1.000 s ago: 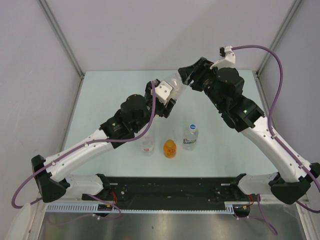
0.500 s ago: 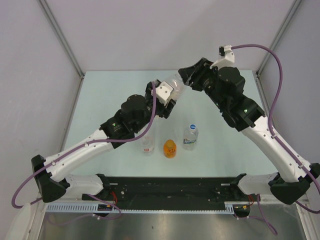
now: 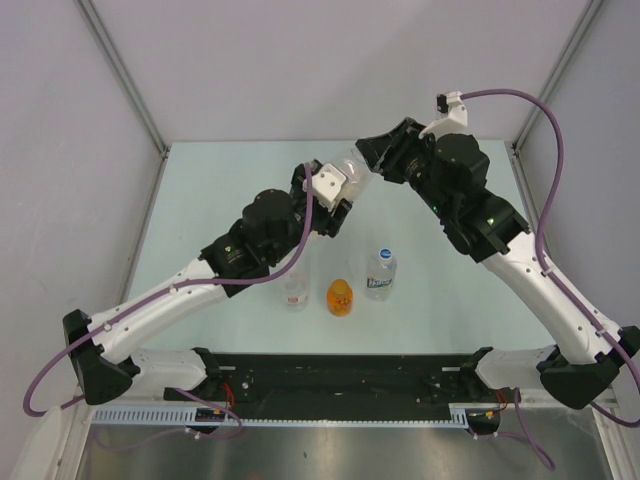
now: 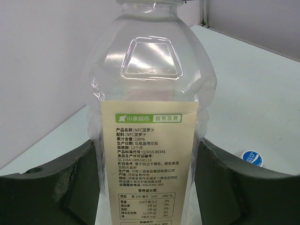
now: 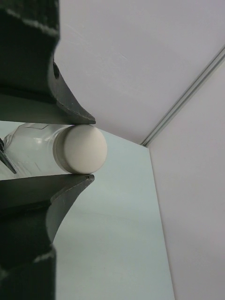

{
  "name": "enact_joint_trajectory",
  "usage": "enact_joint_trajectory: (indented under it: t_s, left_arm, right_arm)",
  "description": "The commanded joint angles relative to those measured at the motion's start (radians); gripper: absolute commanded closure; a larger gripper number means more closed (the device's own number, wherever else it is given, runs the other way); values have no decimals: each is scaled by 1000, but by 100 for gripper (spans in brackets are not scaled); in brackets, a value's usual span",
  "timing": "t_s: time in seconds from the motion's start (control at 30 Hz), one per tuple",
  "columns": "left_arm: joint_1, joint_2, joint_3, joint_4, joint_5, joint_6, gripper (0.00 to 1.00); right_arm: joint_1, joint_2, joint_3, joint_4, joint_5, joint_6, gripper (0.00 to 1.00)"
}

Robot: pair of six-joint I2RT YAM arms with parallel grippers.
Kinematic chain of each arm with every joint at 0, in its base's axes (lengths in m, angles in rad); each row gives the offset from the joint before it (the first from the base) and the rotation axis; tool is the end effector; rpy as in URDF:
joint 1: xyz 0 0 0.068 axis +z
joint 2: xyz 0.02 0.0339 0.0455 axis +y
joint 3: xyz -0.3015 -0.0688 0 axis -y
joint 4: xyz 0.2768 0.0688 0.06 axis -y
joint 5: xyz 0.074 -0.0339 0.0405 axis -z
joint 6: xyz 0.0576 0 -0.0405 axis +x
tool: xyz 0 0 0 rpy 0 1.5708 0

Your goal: Unscrew the bottle caps

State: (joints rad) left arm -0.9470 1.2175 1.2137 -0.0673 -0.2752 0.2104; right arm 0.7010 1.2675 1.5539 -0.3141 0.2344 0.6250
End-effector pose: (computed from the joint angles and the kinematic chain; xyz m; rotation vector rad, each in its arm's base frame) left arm 0.2007 -0.2521 0.4461 0.7183 1.4854 -0.3373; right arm 0.2444 0.1888 0.5334 0.1263 1.6582 0.8358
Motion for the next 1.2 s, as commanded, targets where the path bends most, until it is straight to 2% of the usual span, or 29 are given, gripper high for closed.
enact_joint_trajectory:
  t_s: [0.0,0.07,0.1,0.23,0.27,0.5,0.57,0.63,0.7,0.77,0.8,1.0,1.17]
  left_arm:
    - [-7,-10,20,50,8,4,100]
    - [-9,-18,18,46,24,3,100]
    - [-9,-22,17,46,39,3,100]
    - [-9,-62,17,28,220,-23,100]
    - [-7,-73,17,26,326,-28,100]
    - [5,-101,53,-20,627,-109,100]
    - [33,-96,67,-28,712,-134,100]
    - [85,-89,79,-17,855,-196,100]
    - [129,-81,73,35,1018,-296,100]
    - [186,-70,69,63,1102,-359,100]
    - [203,-64,61,130,1175,-414,100]
    - [278,-29,35,349,1367,-630,100]
    - [292,5,55,402,1502,-704,100]
  right_arm:
    - [-11,-17,-2,33,-20,-4,70]
    - [-15,-17,-2,32,-39,-7,92]
    - [-21,-17,-5,30,-47,-7,100]
    - [-43,-29,-20,50,-141,-28,100]
    - [-49,-31,-20,49,-189,-37,100]
    - [-126,-63,-49,47,-438,-60,100]
    - [-136,-88,-75,64,-509,-82,100]
    - [-140,-111,-87,70,-543,-117,100]
    - [-140,-129,-101,73,-601,-158,100]
    - [-140,-152,-110,84,-658,-188,100]
    - [-140,-160,-123,92,-682,-197,100]
    - [-140,-220,-170,159,-849,-268,100]
    - [-141,-237,-183,219,-1027,-295,100]
